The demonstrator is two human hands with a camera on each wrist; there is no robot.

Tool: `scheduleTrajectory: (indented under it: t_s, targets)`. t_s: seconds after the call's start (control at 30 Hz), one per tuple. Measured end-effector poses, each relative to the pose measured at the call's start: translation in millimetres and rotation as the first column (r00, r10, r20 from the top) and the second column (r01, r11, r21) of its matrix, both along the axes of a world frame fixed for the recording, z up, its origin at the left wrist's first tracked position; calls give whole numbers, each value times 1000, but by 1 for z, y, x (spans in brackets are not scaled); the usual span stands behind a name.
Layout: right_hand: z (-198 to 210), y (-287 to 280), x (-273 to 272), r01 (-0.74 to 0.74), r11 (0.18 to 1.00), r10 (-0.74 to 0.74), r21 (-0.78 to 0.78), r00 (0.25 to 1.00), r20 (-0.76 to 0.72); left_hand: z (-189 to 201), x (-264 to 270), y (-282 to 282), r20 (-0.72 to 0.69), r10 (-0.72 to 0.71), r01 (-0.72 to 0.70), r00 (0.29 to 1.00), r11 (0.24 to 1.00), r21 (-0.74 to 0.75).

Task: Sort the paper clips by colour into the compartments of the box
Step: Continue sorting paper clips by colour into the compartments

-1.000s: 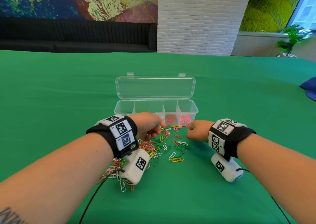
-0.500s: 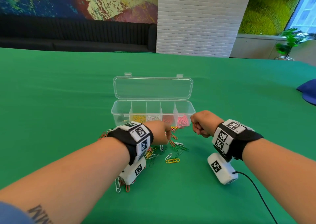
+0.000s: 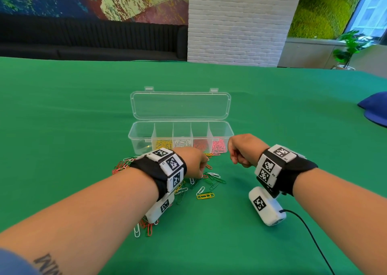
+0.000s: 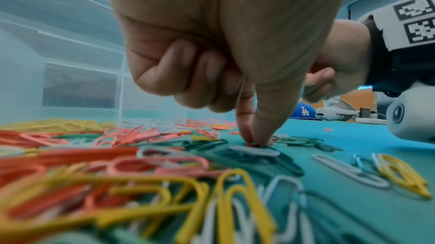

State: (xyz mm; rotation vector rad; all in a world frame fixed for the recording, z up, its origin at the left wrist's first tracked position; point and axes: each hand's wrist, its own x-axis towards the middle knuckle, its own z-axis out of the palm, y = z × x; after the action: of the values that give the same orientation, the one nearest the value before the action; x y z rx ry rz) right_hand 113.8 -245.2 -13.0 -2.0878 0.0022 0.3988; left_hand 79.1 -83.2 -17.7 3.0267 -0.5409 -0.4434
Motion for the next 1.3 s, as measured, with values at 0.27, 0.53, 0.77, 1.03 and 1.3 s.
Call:
scheduleTrajectory:
  t_s: [0.27,0.53,0.77,1.03,1.3]
  targets:
    - [-6,3,-1,-7,991,29,131,986,-166,1,-2,-2,-84,-4,5,996,1000,6]
    - [-1,11,-5,-211,841,275,-499,960,56,2,-5,12,-110,136,-147,985,984,-99]
    - [-8,40,-1,-260,664,432,-701,899,77,14,-16,44,-552,352,-630,756,617,-471]
    - [-19,60,6,-215,527,434,-822,900,44,16,-23,78,-646,291,-708,706,259,-658]
    - [-21,58,1,-258,533,369,-806,928,-53,11,-24,81,-676,287,-735,678,254,-629]
